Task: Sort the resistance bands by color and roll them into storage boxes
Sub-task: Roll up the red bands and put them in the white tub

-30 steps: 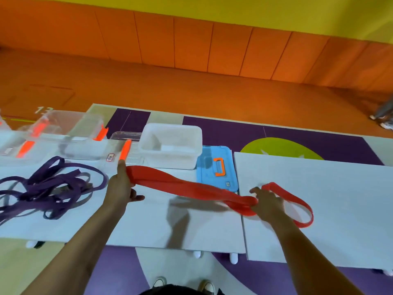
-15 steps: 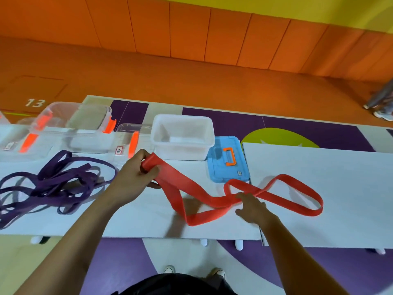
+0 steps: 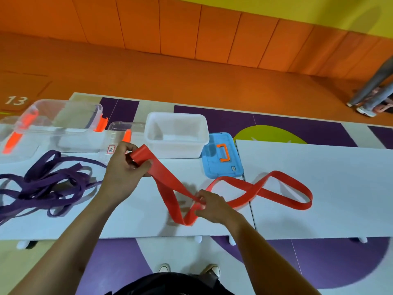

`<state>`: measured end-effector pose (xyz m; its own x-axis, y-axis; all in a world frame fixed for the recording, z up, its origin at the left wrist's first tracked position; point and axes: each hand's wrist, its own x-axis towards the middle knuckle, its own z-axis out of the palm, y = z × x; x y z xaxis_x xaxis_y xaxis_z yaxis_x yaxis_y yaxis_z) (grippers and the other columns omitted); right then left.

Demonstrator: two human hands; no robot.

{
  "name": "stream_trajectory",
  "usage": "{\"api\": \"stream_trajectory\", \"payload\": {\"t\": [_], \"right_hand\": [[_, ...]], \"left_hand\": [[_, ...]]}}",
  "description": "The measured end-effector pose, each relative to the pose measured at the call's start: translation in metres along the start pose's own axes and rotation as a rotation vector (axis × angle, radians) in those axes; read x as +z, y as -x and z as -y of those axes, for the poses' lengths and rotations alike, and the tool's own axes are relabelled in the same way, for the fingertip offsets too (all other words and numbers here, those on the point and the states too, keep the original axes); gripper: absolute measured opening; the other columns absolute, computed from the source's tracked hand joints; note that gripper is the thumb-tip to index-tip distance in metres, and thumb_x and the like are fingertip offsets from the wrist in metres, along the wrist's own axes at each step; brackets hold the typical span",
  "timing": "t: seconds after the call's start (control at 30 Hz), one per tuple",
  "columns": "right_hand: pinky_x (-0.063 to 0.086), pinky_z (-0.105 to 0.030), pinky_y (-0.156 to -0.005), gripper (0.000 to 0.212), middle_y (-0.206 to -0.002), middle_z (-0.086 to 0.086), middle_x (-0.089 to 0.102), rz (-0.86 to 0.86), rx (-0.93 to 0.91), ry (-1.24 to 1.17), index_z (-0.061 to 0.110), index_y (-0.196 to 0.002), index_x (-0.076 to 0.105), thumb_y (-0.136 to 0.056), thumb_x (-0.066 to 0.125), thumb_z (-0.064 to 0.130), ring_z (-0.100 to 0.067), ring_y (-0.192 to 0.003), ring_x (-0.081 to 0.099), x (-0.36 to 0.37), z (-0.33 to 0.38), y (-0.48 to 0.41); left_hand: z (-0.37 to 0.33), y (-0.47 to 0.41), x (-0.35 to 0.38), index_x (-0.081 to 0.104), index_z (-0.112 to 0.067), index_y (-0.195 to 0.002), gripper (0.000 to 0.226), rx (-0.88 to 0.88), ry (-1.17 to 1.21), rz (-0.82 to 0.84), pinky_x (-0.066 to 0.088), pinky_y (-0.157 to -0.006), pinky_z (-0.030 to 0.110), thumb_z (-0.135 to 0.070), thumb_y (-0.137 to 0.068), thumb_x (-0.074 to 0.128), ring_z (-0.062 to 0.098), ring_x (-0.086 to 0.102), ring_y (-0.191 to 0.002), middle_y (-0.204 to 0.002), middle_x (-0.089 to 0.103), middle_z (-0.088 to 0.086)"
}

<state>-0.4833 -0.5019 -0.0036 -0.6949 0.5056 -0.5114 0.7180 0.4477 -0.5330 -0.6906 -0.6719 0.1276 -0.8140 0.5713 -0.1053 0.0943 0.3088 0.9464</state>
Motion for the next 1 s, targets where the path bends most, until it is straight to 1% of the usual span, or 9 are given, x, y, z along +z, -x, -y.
{"api": "stream_trajectory", "payload": {"t": [0.13, 0.23, 0.33, 0.4, 0.5, 0.63, 0.83, 0.93, 1.0], "right_hand": [[0.041, -0.043, -0.105, 0.044, -0.115, 0.006, 0.055, 0.003, 0.032, 0.222, 0.032, -0.129, 0.054, -0.087, 0.067, 0.036, -0.02, -0.114, 0.057, 0.004, -0.033, 0.008], [0.041, -0.038, -0.095, 0.038, -0.122, 0.001, 0.055, -0.03, 0.058, 0.457, 0.034, -0.127, 0.055, -0.089, 0.062, 0.034, -0.023, -0.116, 0.057, 0.005, -0.059, 0.007], [0.043, -0.037, -0.097, 0.053, -0.132, -0.003, 0.054, -0.055, 0.082, 0.605, 0.031, -0.141, 0.046, -0.091, 0.063, 0.027, -0.026, -0.12, 0.056, -0.005, -0.081, 0.004], [0.043, -0.043, -0.107, 0.068, -0.144, -0.006, 0.047, -0.067, 0.127, 0.589, 0.029, -0.152, 0.034, -0.091, 0.064, 0.02, -0.029, -0.132, 0.051, -0.016, -0.099, -0.001], [0.039, -0.046, -0.114, 0.071, -0.156, -0.008, 0.04, -0.189, 0.216, 0.519, 0.025, -0.156, 0.027, -0.096, 0.062, 0.016, -0.029, -0.141, 0.043, -0.036, -0.125, -0.013], [0.046, -0.044, -0.104, 0.074, -0.141, -0.012, 0.052, -0.331, 0.35, 0.456, 0.024, -0.153, 0.029, -0.091, 0.068, 0.014, -0.032, -0.128, 0.055, -0.065, -0.155, -0.028], [0.057, -0.044, -0.092, 0.101, -0.135, -0.013, 0.059, -0.225, 0.325, 0.344, 0.034, -0.161, 0.002, -0.09, 0.069, 0.013, -0.034, -0.12, 0.062, -0.087, -0.217, -0.05], [0.059, -0.044, -0.091, 0.094, -0.148, -0.006, 0.055, -0.147, 0.264, 0.208, 0.03, -0.161, 0.009, -0.092, 0.072, 0.017, -0.033, -0.123, 0.064, -0.088, -0.234, -0.064], [0.059, -0.046, -0.092, 0.081, -0.144, -0.009, 0.059, -0.127, 0.274, 0.158, 0.026, -0.156, 0.019, -0.093, 0.07, 0.022, -0.035, -0.12, 0.065, -0.087, -0.241, -0.073]], "left_hand": [[0.009, 0.002, 0.014, 0.049, -0.019, -0.108, 0.041, -0.003, -0.058, -0.134, 0.048, -0.067, 0.026, -0.006, -0.081, 0.077, 0.017, 0.065, -0.075, -0.089, 0.067, 0.001], [0.018, 0.002, 0.023, 0.047, -0.022, -0.107, 0.043, 0.012, -0.028, -0.202, 0.045, -0.07, 0.029, -0.001, -0.081, 0.074, 0.016, 0.058, -0.074, -0.09, 0.063, 0.002], [0.025, 0.002, 0.028, 0.045, -0.023, -0.108, 0.044, -0.016, -0.003, -0.273, 0.046, -0.074, 0.032, 0.001, -0.081, 0.071, 0.02, 0.058, -0.078, -0.093, 0.062, 0.004], [0.027, 0.004, 0.033, 0.046, -0.022, -0.11, 0.042, -0.051, -0.04, -0.301, 0.044, -0.069, 0.029, 0.0, -0.083, 0.07, 0.019, 0.056, -0.076, -0.092, 0.059, 0.001], [0.029, 0.011, 0.05, 0.051, -0.019, -0.113, 0.038, -0.097, -0.082, -0.272, 0.043, -0.073, 0.029, 0.0, -0.085, 0.068, 0.025, 0.058, -0.087, -0.093, 0.059, -0.003], [0.025, 0.023, 0.076, 0.054, -0.02, -0.109, 0.036, -0.117, -0.103, -0.248, 0.043, -0.079, 0.036, -0.018, -0.075, 0.064, 0.025, 0.059, -0.089, -0.097, 0.061, -0.001], [0.013, 0.033, 0.109, 0.055, -0.023, -0.106, 0.038, -0.144, -0.128, -0.354, 0.043, -0.078, 0.036, -0.023, -0.069, 0.059, 0.025, 0.056, -0.084, -0.087, 0.061, -0.004], [0.009, 0.036, 0.117, 0.056, -0.023, -0.103, 0.033, -0.134, -0.121, -0.451, 0.045, -0.074, 0.033, -0.021, -0.07, 0.059, 0.019, 0.055, -0.079, -0.088, 0.061, -0.001], [0.004, 0.038, 0.123, 0.056, -0.032, -0.092, 0.024, -0.123, -0.101, -0.514, 0.044, -0.068, 0.027, -0.018, -0.073, 0.059, 0.009, 0.053, -0.072, -0.082, 0.058, -0.008]]}}
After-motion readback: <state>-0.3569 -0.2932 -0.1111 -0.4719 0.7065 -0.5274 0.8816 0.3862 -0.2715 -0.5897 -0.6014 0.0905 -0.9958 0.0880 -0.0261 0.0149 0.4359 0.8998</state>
